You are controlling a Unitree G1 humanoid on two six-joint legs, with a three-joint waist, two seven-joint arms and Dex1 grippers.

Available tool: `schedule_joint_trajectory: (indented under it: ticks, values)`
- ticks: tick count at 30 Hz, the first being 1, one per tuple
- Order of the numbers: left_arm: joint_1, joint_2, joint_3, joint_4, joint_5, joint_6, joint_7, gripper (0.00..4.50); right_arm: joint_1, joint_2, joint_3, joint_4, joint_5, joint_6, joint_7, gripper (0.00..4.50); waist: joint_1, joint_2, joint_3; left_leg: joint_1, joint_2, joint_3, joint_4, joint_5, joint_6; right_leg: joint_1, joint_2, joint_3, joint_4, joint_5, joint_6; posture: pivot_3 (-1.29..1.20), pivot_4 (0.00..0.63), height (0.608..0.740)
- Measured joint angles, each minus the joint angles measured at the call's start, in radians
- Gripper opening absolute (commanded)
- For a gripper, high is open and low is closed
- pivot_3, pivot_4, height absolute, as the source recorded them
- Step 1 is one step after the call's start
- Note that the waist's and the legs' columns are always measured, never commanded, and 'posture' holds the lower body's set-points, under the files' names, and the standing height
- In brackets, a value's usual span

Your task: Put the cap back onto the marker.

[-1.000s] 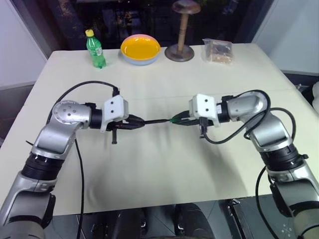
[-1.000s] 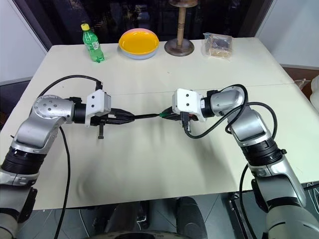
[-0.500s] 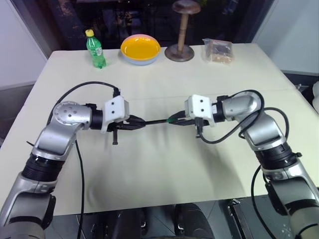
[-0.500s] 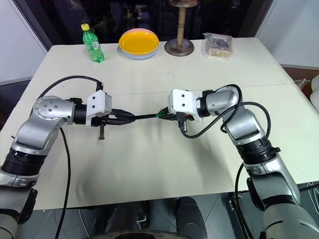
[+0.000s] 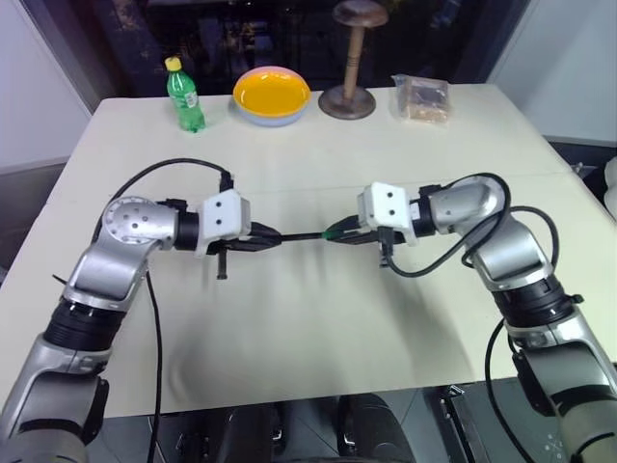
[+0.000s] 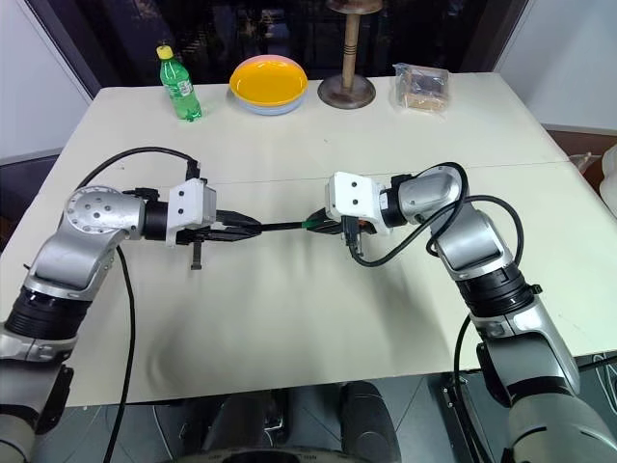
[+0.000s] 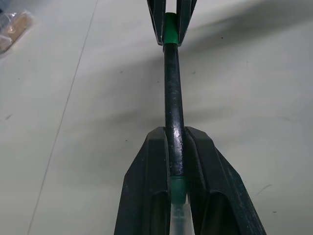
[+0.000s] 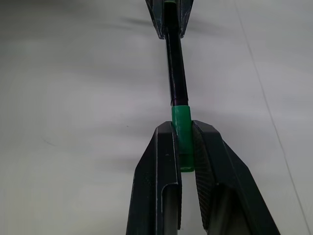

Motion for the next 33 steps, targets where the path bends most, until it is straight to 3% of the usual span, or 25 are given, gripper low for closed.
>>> schedule_joint_trajectory:
  ticks: [15, 33]
  values:
    - [-0.001, -0.017, 0.031, 0.018, -0.034, 0.039, -0.019, 0.0, -0.004, 0.014, -0.004, -0.034, -0.001, 0.03, -0.025, 0.02, 0.0, 0.0, 0.0, 0.0, 0.0, 0.0, 0.0, 0.0, 0.0, 0.0, 0.0, 0.0, 0.0, 0.0, 0.0, 0.0, 0.15, 0.74]
    - [-0.025, -0.033, 0.027, 0.06, 0.02, -0.015, -0.055, 0.0, -0.004, 0.035, 0.009, -0.039, -0.03, 0.051, -0.021, 0.02, 0.0, 0.0, 0.0, 0.0, 0.0, 0.0, 0.0, 0.0, 0.0, 0.0, 0.0, 0.0, 0.0, 0.0, 0.0, 0.0, 0.15, 0.74]
